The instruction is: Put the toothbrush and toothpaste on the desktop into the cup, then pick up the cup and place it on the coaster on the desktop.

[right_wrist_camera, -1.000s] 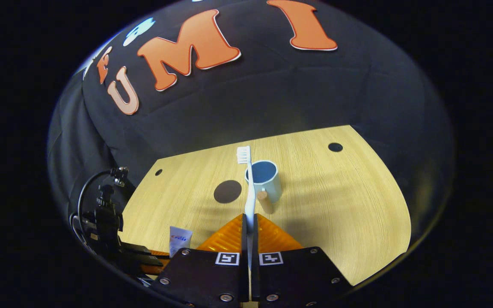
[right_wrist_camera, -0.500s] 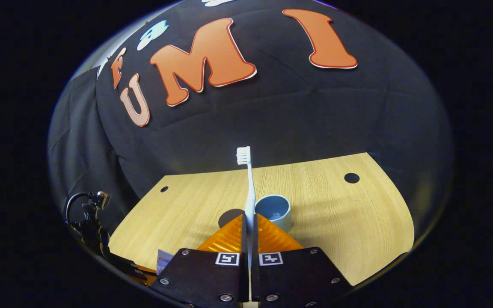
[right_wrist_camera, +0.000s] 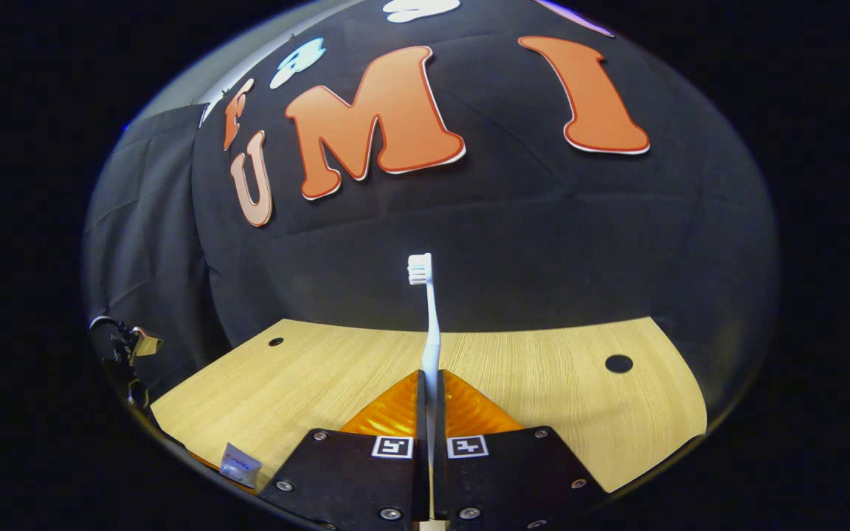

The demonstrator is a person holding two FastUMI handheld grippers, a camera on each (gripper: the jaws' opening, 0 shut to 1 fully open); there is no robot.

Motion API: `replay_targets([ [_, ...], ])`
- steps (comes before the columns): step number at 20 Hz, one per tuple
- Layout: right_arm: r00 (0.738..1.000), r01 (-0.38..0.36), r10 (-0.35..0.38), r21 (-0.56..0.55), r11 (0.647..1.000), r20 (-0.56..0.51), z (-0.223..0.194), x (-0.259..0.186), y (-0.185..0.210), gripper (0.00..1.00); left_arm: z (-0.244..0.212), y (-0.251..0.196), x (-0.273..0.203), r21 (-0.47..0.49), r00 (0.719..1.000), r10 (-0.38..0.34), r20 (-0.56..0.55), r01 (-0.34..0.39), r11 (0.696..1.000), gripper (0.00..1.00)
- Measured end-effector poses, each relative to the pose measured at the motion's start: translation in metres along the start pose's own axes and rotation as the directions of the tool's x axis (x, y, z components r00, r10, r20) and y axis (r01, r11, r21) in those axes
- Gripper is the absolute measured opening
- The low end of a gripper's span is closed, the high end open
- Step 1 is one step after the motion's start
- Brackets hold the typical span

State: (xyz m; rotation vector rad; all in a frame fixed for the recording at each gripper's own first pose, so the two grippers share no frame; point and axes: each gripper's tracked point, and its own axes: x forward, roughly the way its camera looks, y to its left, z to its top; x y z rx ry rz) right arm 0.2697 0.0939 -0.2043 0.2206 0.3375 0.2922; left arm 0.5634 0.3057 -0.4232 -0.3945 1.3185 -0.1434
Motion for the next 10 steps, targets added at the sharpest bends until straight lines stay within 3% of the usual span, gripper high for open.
replay_targets([
  [6,0.993,-0.014,0.017,-0.025,1.000,0.117,0.015,0.036,-0.013,0.03,-0.003,0.002,0.005,-0.020,1.000,0.022,0.006,-0.022,1.000,0.13],
  [10,0.992,-0.014,0.016,-0.013,1.000,0.128,0.003,0.055,-0.026,0.02,-0.001,0.010,0.004,-0.039,1.000,0.024,0.007,-0.024,0.999,0.13],
])
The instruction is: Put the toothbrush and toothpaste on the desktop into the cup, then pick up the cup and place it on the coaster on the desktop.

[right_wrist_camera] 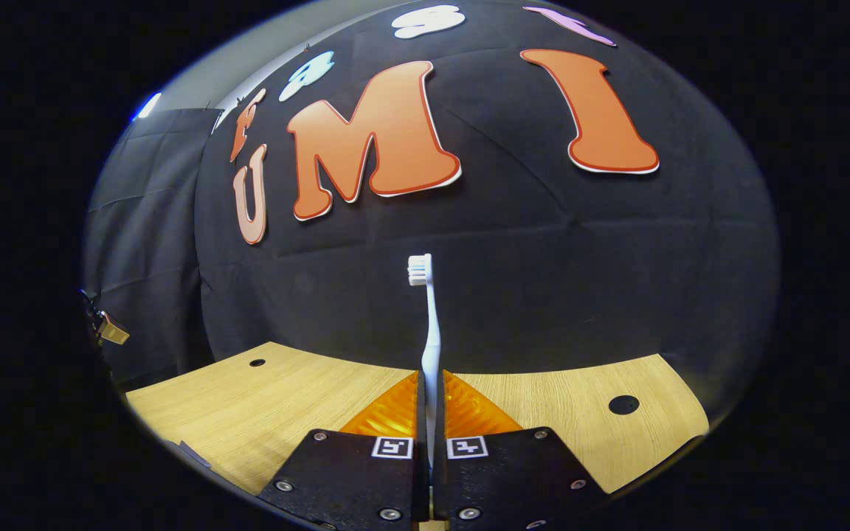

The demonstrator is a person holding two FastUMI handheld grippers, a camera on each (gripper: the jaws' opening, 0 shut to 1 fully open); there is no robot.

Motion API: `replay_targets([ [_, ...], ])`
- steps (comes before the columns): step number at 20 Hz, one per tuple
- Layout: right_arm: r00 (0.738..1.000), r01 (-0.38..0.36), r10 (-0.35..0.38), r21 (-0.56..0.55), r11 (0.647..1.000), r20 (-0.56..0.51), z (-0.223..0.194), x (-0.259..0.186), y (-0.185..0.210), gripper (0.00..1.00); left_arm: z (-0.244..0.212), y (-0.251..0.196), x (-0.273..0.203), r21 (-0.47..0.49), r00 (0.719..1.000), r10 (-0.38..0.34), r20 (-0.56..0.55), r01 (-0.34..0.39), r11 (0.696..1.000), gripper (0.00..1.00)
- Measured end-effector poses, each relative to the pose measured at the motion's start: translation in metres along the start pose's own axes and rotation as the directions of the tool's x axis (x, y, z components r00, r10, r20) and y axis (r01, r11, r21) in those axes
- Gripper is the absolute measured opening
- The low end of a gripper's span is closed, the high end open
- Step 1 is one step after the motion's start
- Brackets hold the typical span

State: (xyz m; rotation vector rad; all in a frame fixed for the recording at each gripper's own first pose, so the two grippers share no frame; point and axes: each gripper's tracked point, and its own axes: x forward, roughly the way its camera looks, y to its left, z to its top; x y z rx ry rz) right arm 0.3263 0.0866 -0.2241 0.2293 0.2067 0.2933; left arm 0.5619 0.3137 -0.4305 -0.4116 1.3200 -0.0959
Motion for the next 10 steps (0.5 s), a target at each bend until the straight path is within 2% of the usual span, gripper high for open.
replay_targets([
  [3,1.000,-0.023,0.023,-0.013,1.000,-0.011,-0.015,0.006,-0.001,0.02,-0.006,0.001,0.002,-0.013,1.000,0.010,-0.001,-0.010,1.000,0.13],
  [10,0.998,-0.016,0.014,-0.041,0.999,-0.068,-0.049,0.013,-0.008,0.03,-0.004,0.019,-0.024,-0.024,0.999,0.034,0.013,-0.033,0.999,0.13],
])
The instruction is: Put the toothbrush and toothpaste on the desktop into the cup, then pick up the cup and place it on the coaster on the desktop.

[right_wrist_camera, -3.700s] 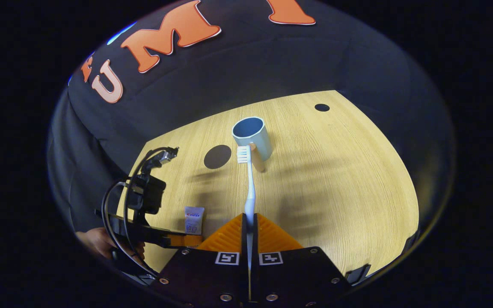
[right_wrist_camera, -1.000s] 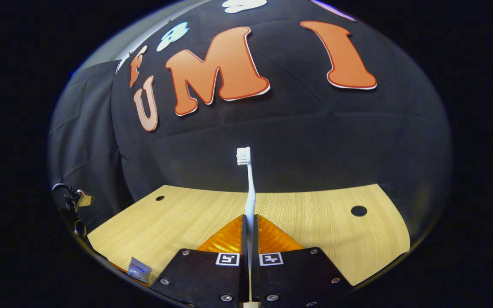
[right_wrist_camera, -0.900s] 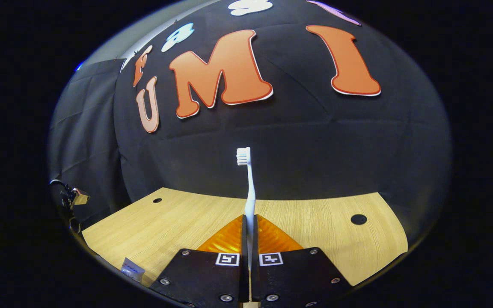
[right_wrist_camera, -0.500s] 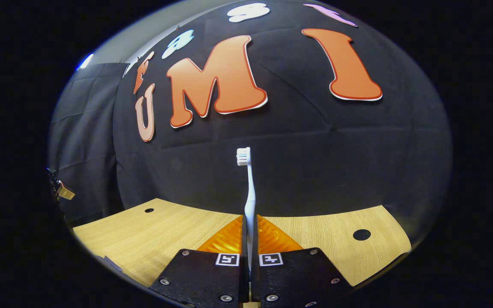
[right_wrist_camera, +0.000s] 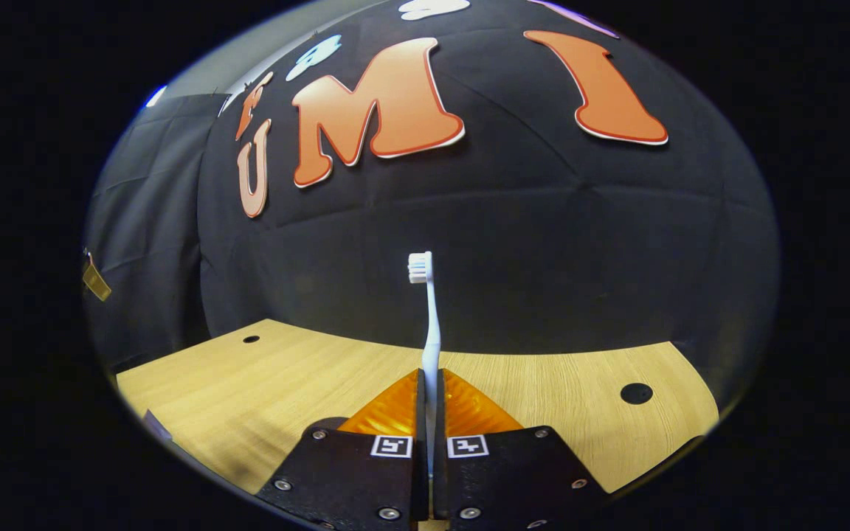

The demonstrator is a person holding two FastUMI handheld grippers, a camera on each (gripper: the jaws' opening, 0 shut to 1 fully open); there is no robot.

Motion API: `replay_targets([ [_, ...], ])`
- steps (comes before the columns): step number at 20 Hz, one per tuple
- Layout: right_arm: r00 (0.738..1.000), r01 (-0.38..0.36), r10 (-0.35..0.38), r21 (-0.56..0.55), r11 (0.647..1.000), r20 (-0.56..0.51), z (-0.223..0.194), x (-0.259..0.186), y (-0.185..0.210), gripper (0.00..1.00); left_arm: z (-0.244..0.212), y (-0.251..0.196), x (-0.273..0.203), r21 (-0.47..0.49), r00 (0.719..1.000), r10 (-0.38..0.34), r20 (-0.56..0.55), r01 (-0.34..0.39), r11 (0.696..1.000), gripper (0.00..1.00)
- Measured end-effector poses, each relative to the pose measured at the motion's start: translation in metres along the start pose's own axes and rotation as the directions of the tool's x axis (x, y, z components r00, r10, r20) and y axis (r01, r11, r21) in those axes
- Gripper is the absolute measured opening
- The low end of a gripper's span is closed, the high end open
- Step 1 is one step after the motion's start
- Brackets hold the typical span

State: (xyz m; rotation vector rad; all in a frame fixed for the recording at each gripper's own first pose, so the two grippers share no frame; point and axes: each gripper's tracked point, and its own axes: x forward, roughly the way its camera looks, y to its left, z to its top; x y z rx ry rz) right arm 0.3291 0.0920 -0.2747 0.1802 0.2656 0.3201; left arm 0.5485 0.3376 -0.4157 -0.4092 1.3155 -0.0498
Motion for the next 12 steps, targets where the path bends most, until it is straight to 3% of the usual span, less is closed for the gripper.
replay_targets([
  [8,0.994,0.066,-0.061,0.057,0.996,-0.092,-0.023,-0.001,-0.013,0.09,0.011,-0.010,0.007,0.023,1.000,0.011,0.027,-0.012,1.000,0.13],
  [12,0.982,0.091,-0.075,0.092,0.992,-0.171,-0.035,-0.015,-0.016,0.14,0.053,-0.038,0.029,0.072,0.993,0.003,0.118,-0.012,0.997,0.14],
])
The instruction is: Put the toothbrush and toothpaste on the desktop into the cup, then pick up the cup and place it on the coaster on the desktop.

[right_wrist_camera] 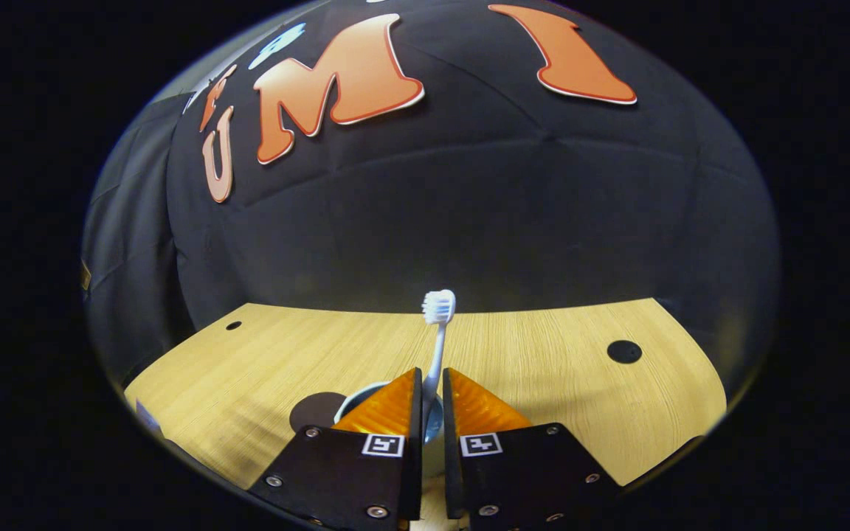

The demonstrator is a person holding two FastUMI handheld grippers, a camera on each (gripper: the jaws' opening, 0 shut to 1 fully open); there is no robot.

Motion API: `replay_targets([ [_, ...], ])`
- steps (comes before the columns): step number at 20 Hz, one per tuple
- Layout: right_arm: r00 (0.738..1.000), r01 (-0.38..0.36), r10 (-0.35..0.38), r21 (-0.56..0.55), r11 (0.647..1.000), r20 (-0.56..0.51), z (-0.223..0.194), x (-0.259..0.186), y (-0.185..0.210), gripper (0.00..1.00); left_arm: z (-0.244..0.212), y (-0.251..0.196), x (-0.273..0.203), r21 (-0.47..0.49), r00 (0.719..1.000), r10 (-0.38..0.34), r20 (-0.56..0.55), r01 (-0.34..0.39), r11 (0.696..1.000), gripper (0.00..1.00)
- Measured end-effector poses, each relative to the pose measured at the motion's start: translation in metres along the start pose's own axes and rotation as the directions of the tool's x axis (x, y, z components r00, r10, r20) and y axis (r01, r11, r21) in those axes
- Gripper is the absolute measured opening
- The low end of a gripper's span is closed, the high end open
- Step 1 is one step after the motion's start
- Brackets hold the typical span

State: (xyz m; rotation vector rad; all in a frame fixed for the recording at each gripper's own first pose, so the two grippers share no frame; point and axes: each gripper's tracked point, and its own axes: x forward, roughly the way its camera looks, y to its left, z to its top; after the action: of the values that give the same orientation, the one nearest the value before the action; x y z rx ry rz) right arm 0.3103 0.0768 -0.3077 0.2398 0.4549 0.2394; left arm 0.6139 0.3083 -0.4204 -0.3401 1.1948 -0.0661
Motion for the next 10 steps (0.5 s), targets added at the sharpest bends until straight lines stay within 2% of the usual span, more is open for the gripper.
replay_targets([
  [2,0.999,0.013,-0.012,0.023,1.000,-0.031,-0.003,-0.011,-0.003,0.25,0.023,-0.005,0.004,0.028,0.998,-0.006,0.056,0.005,1.000,0.13],
  [3,0.999,0.017,-0.015,0.034,0.999,-0.043,-0.005,-0.019,-0.004,0.36,0.035,-0.007,0.006,0.041,0.997,-0.008,0.083,0.005,0.999,0.13],
  [4,0.998,0.018,-0.015,0.045,0.999,-0.058,-0.007,-0.026,-0.003,0.42,0.048,-0.012,0.012,0.058,0.993,-0.010,0.114,0.003,0.998,0.13],
  [5,0.997,0.022,-0.019,0.053,0.998,-0.071,-0.010,-0.034,-0.003,0.55,0.062,-0.016,0.017,0.076,0.989,-0.010,0.145,-0.001,0.997,0.13],
  [6,0.996,0.026,-0.021,0.060,0.998,-0.083,-0.012,-0.043,-0.003,0.55,0.079,-0.022,0.021,0.096,0.985,-0.016,0.175,-0.001,0.995,0.13],
  [7,0.996,0.032,-0.026,0.064,0.997,-0.090,-0.013,-0.052,-0.004,0.69,0.094,-0.028,0.025,0.114,0.979,-0.026,0.203,0.003,0.993,0.13],
  [9,0.994,0.044,-0.037,0.066,0.997,-0.098,-0.014,-0.072,-0.004,0.81,0.125,-0.043,0.038,0.148,0.963,-0.050,0.264,0.011,0.989,0.13],
  [10,0.994,0.056,-0.049,0.066,0.996,-0.102,-0.012,-0.082,-0.004,0.83,0.131,-0.047,0.039,0.163,0.955,-0.063,0.291,0.015,0.987,0.13],
])
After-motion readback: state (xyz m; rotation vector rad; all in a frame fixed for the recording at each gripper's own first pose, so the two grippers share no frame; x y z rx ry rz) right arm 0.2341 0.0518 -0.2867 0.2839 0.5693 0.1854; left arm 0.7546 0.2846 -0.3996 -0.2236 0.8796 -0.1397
